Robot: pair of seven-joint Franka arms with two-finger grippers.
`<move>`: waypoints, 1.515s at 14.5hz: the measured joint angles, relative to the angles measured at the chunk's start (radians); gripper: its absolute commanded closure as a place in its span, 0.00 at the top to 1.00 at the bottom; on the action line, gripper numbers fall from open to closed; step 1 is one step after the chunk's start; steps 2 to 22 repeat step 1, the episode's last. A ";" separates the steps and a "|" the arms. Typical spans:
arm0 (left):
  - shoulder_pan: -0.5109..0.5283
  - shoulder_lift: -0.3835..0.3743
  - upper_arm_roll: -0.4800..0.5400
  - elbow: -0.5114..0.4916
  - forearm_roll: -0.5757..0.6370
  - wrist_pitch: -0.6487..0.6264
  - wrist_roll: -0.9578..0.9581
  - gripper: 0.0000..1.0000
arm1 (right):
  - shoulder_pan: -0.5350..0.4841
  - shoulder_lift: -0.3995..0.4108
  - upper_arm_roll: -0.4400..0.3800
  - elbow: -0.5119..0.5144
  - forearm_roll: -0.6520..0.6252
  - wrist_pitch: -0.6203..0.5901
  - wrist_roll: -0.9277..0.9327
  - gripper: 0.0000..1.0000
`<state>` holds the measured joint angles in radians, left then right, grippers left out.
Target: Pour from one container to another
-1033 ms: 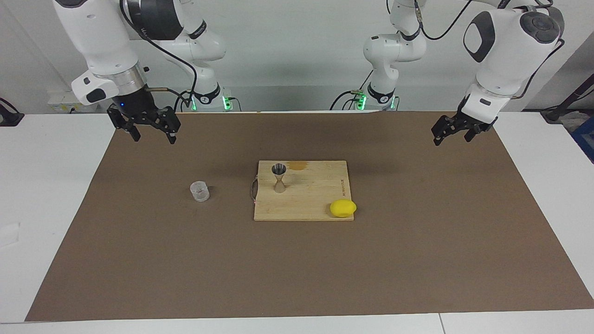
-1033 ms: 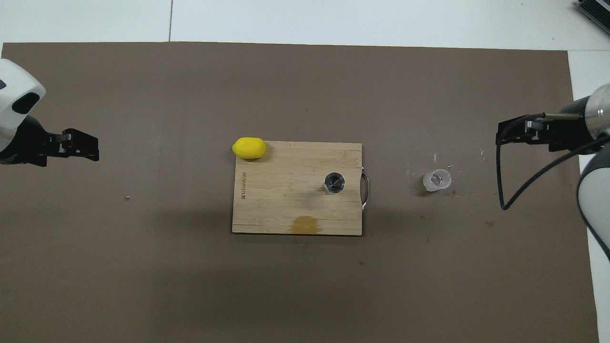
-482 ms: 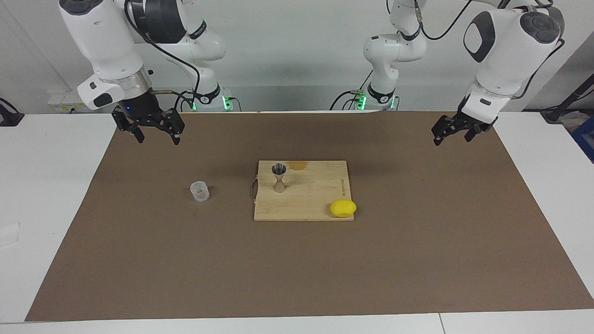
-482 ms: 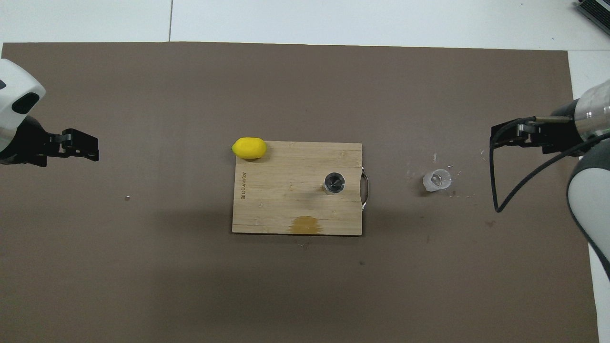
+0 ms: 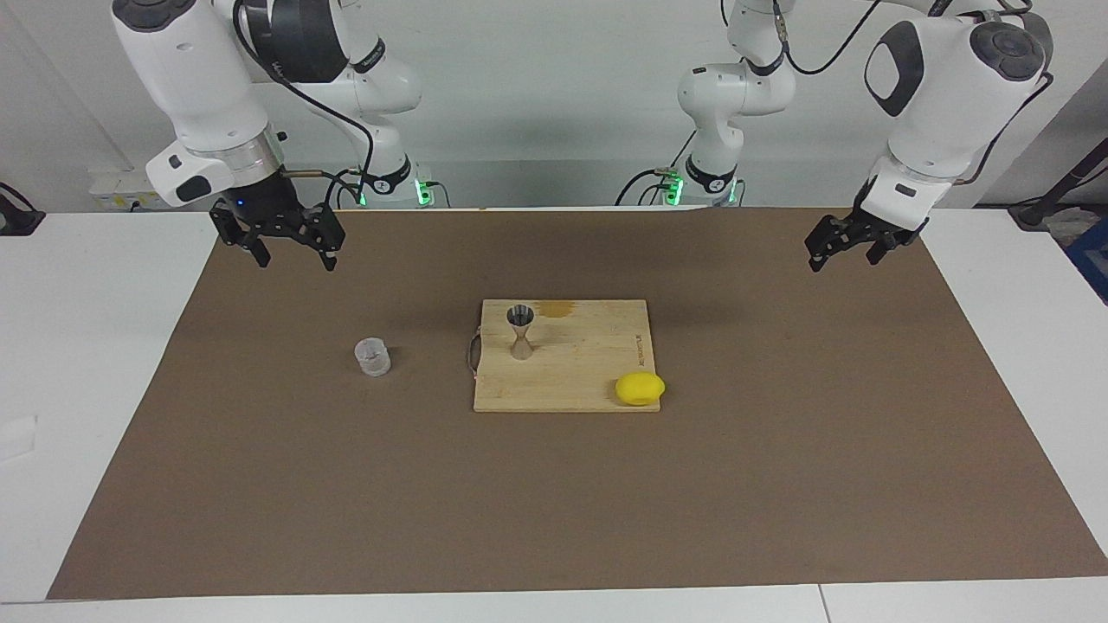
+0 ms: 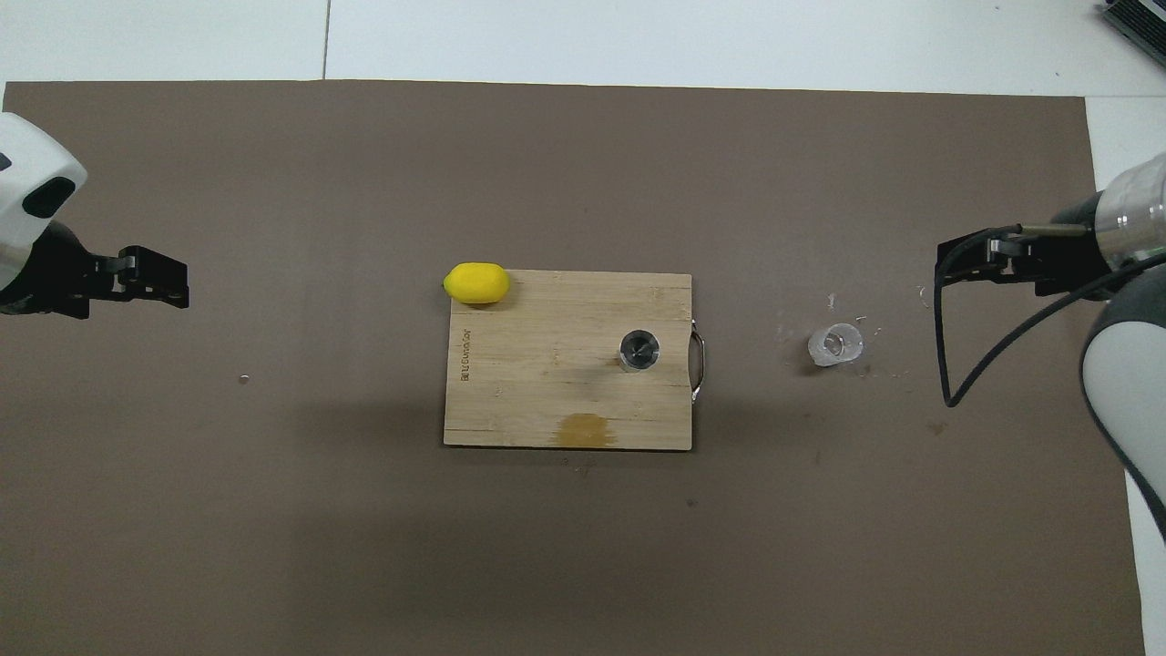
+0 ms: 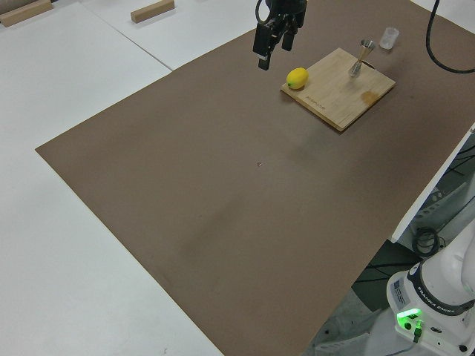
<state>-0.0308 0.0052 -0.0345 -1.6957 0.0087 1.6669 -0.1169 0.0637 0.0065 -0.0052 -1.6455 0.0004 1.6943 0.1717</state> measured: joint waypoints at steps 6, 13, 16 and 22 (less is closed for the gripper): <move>0.000 0.000 0.000 0.000 0.000 0.000 0.000 1.00 | 0.000 0.000 0.000 0.000 0.000 0.000 0.000 1.00; 0.000 0.000 0.000 0.000 0.000 0.000 0.000 1.00 | 0.000 0.000 0.000 0.000 0.000 0.000 0.000 1.00; 0.000 0.000 0.000 0.000 0.000 0.000 0.000 1.00 | 0.000 0.000 0.000 0.000 0.000 0.000 0.000 1.00; 0.000 0.000 0.000 0.000 0.000 0.000 0.000 1.00 | 0.000 0.000 0.000 0.000 0.000 0.000 0.000 1.00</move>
